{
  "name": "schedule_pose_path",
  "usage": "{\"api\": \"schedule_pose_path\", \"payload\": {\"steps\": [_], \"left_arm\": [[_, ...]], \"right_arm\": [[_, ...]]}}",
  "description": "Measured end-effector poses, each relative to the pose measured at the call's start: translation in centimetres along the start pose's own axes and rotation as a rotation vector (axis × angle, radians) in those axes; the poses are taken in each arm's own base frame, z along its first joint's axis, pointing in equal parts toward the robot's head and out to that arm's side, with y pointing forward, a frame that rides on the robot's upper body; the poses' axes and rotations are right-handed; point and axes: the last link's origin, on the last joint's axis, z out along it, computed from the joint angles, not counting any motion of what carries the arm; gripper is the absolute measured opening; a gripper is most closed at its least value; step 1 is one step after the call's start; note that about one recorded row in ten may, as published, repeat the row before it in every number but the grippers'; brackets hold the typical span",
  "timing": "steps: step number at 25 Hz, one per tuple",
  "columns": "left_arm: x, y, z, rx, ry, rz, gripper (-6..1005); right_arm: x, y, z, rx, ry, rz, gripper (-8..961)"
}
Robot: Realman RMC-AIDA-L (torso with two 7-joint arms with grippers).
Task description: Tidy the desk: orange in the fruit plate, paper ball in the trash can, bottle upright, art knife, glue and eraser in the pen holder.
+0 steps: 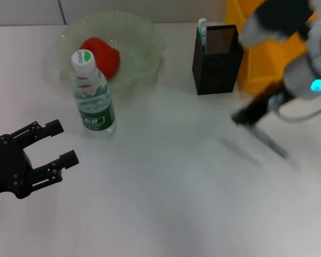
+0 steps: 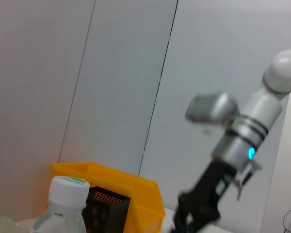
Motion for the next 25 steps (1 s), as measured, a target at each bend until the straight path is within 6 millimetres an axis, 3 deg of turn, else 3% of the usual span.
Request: {"api": "schedule_pose_path", "payload": {"steps": [3,4,5,10,16,18,25], "left_arm": [[0.0,0.0,0.0,0.000,0.000,0.000,789],[0.0,0.0,0.0,-0.001,-0.001,0.000,789],[0.0,0.0,0.0,-0.001,-0.001,0.001,789],[0.1,0.0,0.3,-0.011,0.002,-0.002,789],[0.4,-0.1,0.7,-0.028,0.009,0.000,789],[0.5,-0.1,0.7,-0.028,0.012,0.002,789],[0.7,-0.3,1.0,-0.034,0.014,0.007,790]], "right_arm": [[-1.6,-0.9,-3.7,-0.003,-0.260,0.023,138],[-2.2,-1.5,-5.2,-0.003,-0.452,0.037,137],[-2.2,-1.5,-5.2,-0.003,-0.452,0.037,137],[-3.3,-3.6,-5.3,-0.003,-0.918,0.131,135],[-4.6,-4.8,-3.5,0.031,-0.968,0.176,133],[-4.9,-5.6,-1.8,0.065,-0.937,0.199,133],[-4.7,-6.3,0.6,0.125,-0.894,0.216,130]]}}
